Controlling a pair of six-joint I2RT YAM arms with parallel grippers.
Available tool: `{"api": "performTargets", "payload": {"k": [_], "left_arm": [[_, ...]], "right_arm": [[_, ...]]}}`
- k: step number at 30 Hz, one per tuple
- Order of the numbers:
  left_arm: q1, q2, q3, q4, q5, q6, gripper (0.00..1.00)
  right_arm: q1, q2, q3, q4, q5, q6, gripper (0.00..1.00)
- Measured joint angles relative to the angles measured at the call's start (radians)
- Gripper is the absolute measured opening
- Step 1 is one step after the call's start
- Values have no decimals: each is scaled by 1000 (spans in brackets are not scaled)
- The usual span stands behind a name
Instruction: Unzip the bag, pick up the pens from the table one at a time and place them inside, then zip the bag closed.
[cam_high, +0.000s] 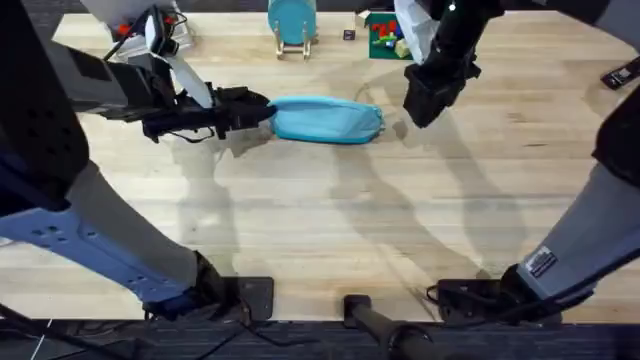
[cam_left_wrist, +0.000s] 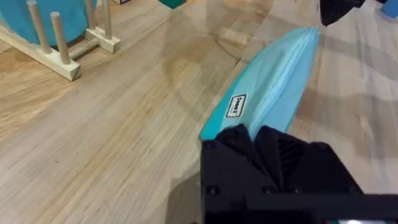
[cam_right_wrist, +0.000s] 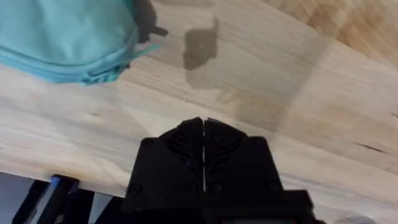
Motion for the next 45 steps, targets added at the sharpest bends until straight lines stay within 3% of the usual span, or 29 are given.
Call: {"api": "performTargets", "payload": {"k": [26,27,32,35,37,45], "left_arm": [[0,0,0,0,0,0,41],[0,0,0,0,0,0,41],[0,0,0,0,0,0,41],[0,0,0,0,0,0,41],[0,0,0,0,0,0,42],[0,0,0,0,0,0,41]], "right_arm": [[-6,-4,-10,5,21,48,35],[-6,-8,-10,11,21,61,72],[-6,-63,-11,57,25,113,548],[-6,-113,-11,72,30,145,938],[-5,-145,-11,72,49,163,990],[47,-260,-11,53,152,209,996]]}}
